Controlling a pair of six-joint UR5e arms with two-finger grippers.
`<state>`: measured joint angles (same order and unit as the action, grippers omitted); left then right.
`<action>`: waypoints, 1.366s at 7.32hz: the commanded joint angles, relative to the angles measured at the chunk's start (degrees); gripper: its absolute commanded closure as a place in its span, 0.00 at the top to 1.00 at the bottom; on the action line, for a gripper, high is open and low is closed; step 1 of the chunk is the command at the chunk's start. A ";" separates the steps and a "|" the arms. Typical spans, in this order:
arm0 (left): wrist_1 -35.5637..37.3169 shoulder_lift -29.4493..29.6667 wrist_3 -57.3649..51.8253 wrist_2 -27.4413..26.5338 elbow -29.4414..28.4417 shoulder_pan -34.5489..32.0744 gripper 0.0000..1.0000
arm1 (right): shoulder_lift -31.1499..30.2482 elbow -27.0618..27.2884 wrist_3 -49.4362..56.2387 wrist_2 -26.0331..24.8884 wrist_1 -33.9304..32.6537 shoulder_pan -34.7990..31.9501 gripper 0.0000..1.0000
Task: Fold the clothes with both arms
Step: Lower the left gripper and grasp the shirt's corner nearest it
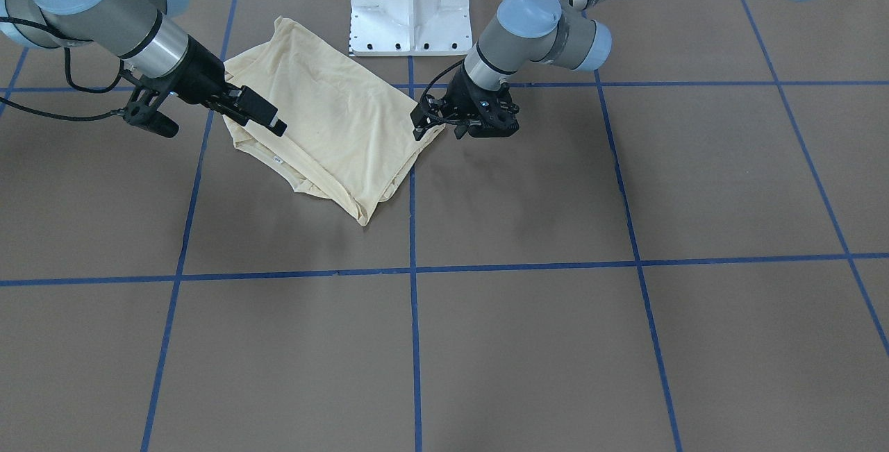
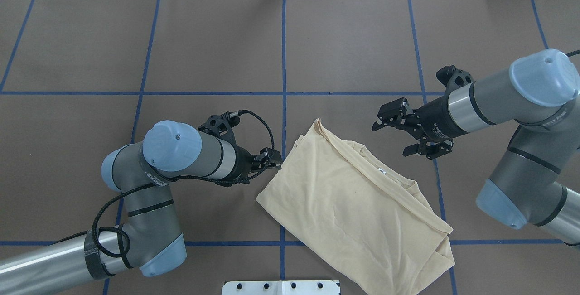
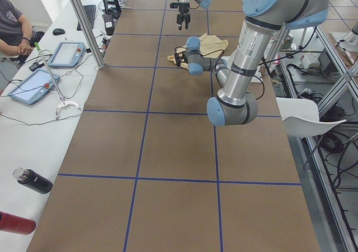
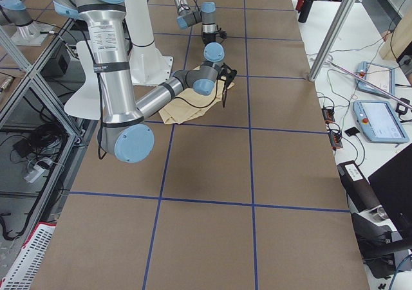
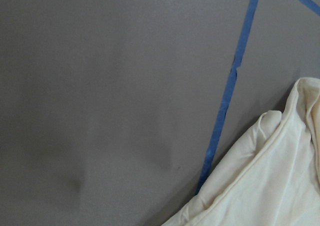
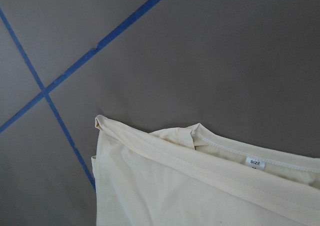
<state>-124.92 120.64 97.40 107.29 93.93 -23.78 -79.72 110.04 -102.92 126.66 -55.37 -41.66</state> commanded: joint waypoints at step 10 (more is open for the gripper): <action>0.21 -0.32 0.51 -1.29 -0.86 3.92 0.95 | 0.00 -0.09 0.00 -0.01 0.00 -0.08 1.00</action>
<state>-124.72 120.32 97.93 106.39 93.45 -20.17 -79.68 109.98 -102.92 126.65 -55.41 -41.75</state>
